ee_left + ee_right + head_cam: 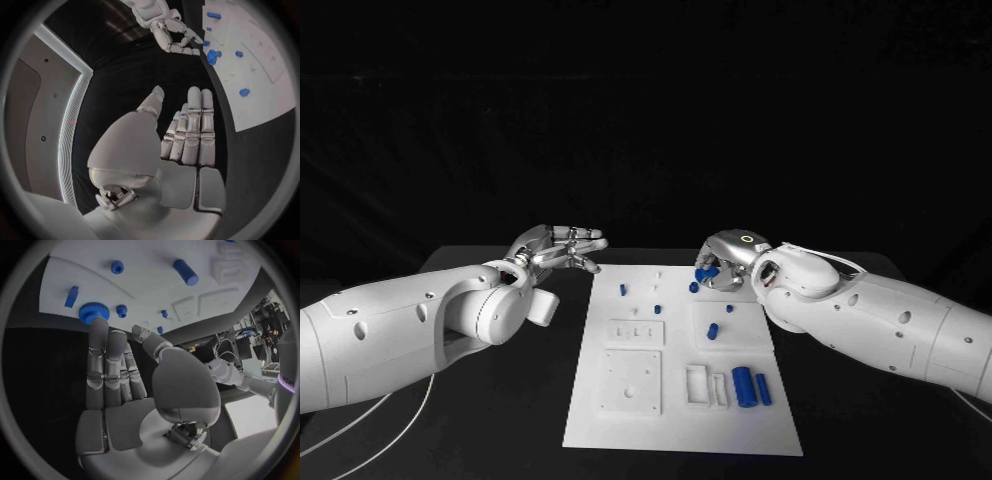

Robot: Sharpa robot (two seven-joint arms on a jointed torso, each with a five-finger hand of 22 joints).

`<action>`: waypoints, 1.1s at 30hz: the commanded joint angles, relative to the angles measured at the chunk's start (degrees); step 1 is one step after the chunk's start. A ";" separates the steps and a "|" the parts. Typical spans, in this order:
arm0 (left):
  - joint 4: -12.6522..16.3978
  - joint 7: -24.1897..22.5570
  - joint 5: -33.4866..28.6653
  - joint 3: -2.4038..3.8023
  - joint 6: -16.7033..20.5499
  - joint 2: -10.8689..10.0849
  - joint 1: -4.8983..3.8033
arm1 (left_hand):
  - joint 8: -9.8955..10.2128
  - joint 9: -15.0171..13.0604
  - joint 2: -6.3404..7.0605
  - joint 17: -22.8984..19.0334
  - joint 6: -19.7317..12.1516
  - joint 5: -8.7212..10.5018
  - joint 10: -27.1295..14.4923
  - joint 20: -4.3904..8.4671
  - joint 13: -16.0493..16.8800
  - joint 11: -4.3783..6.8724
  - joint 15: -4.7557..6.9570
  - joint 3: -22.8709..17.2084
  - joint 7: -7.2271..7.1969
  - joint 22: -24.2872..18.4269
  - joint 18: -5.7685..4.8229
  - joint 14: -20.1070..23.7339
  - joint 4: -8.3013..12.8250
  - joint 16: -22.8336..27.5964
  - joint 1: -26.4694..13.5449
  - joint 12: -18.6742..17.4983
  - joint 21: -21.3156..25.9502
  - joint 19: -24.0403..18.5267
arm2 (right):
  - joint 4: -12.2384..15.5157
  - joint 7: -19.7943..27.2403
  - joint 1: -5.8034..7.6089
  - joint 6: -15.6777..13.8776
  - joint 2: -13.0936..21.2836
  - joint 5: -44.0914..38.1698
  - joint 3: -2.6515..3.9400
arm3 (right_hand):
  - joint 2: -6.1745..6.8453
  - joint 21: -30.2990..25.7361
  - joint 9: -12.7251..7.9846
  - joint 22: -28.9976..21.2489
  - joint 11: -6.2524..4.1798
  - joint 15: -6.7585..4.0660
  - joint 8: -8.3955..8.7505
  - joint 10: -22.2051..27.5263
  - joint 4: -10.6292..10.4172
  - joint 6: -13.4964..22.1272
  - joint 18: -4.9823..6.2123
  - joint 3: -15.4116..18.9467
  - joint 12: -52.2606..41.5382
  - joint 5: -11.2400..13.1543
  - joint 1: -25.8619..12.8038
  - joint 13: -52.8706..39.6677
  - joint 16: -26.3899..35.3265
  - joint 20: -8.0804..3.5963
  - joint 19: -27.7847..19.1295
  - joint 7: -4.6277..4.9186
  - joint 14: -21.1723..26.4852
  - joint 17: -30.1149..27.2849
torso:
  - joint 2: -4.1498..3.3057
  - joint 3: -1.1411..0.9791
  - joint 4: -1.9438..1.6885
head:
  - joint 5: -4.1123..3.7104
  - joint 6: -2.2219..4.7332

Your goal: Assemble the parts on the task board

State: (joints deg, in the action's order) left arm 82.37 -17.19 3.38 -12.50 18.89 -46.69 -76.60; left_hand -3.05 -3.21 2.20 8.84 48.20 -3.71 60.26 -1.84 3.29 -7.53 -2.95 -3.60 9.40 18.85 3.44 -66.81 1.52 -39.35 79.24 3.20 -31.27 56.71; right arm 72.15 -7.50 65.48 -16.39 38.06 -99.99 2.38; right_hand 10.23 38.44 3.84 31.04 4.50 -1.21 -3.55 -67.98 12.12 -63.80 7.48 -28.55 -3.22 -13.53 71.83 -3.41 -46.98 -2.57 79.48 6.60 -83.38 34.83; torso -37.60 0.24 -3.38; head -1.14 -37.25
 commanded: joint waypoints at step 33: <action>2.12 0.58 1.42 0.98 -0.97 -0.79 -0.73 | -0.02 0.11 1.62 -1.40 -3.15 -0.91 -2.65 -0.26 0.04 -0.47 -0.06 -1.36 0.59 1.10 0.74 -0.56 -0.67 1.66 0.15 0.22 -1.56 -1.04 | -1.74 -3.76 -0.99 1.63 -2.47 -7.16 -0.20 | 0.21 -3.30 0.07 9.53 -0.75 -0.21 -0.07 -2.27 -1.01 -1.76 0.12 -2.38 -0.09 1.14 0.41 -0.06 -3.96 -0.22 1.45 -0.42 0.78 -2.82 | -2.98 0.04 -0.52 | 0.06 0.38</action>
State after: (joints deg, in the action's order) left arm 84.34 -16.49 4.50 -11.60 18.70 -47.47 -77.13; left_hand -3.05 -3.20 3.30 7.49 45.54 -4.44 57.98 -2.04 3.27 -7.93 -2.97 -4.79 10.01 20.05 3.47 -66.83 0.90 -37.89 79.27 3.20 -32.79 56.10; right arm 70.35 -11.04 64.52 -16.13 35.62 -106.02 2.18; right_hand 10.79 35.45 3.85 40.44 3.89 -1.23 -3.55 -69.85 11.07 -65.11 7.44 -30.62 -3.22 -12.65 72.31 -3.40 -50.58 -2.56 80.68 6.12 -83.00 32.09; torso -40.41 0.31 -3.79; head -1.07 -36.84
